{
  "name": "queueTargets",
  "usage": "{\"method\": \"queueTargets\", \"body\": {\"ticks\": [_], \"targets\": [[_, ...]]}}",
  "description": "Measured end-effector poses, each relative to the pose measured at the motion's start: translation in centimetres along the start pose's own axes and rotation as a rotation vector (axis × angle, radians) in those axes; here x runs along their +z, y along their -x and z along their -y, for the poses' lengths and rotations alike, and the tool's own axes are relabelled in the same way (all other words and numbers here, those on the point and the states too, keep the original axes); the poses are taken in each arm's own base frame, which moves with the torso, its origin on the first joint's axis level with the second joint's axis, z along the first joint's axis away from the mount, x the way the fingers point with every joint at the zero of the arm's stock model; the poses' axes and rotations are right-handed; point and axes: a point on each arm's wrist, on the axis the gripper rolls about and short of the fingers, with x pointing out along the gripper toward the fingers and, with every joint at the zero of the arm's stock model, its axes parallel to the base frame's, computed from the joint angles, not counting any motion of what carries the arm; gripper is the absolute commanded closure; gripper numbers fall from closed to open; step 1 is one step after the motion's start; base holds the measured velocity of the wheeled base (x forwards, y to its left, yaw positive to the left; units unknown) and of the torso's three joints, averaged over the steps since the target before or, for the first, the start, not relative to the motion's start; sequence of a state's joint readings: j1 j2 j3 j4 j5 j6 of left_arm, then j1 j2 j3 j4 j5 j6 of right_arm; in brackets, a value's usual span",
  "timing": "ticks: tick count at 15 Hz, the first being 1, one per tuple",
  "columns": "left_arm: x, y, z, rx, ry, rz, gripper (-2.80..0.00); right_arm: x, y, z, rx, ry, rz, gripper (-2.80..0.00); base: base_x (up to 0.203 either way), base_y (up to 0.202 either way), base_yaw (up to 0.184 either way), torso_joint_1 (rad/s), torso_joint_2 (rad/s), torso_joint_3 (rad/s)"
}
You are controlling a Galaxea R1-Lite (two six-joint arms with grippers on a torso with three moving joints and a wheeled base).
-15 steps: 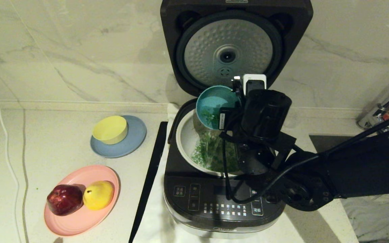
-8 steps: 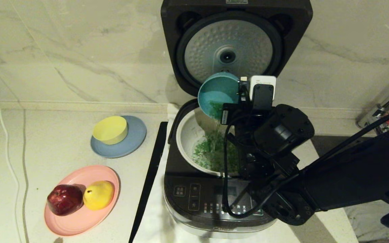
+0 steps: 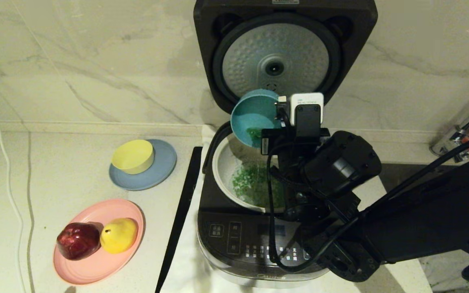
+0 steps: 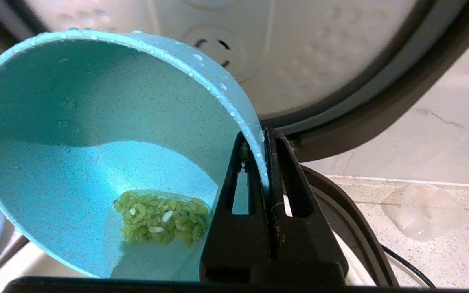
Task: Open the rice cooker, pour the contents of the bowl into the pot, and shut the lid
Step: Pour the water from the bowl into the rice cooker
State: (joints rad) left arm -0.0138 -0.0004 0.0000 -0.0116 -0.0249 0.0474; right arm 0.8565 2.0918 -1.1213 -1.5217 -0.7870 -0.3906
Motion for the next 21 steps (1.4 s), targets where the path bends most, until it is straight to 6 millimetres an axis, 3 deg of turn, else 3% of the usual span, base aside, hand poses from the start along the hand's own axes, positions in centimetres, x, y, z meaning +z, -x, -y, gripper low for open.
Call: {"method": "queueTargets", "body": {"ticks": [6,13,18,21], "targets": [[0.0,0.0,0.0,0.000,0.000,0.000,0.00,0.9,0.4,0.0,0.004,0.023,0.009,0.00,0.000,0.000,0.000,0.000,0.00,0.000],[0.0,0.0,0.0,-0.001,0.000,0.000,0.00,-0.1,-0.8,0.2,-0.028,0.112,0.007,0.00,0.000,0.000,0.000,0.000,0.00,0.000],[0.0,0.0,0.0,-0.001,0.001,0.000,0.00,1.6,-1.6,0.7,-0.031,0.121,-0.071,0.00,0.000,0.000,0.000,0.000,0.00,0.000],[0.0,0.0,0.0,-0.001,0.000,0.000,0.00,3.6,-1.8,1.2,0.003,0.089,-0.186,0.00,0.000,0.000,0.000,0.000,0.00,0.000]]}}
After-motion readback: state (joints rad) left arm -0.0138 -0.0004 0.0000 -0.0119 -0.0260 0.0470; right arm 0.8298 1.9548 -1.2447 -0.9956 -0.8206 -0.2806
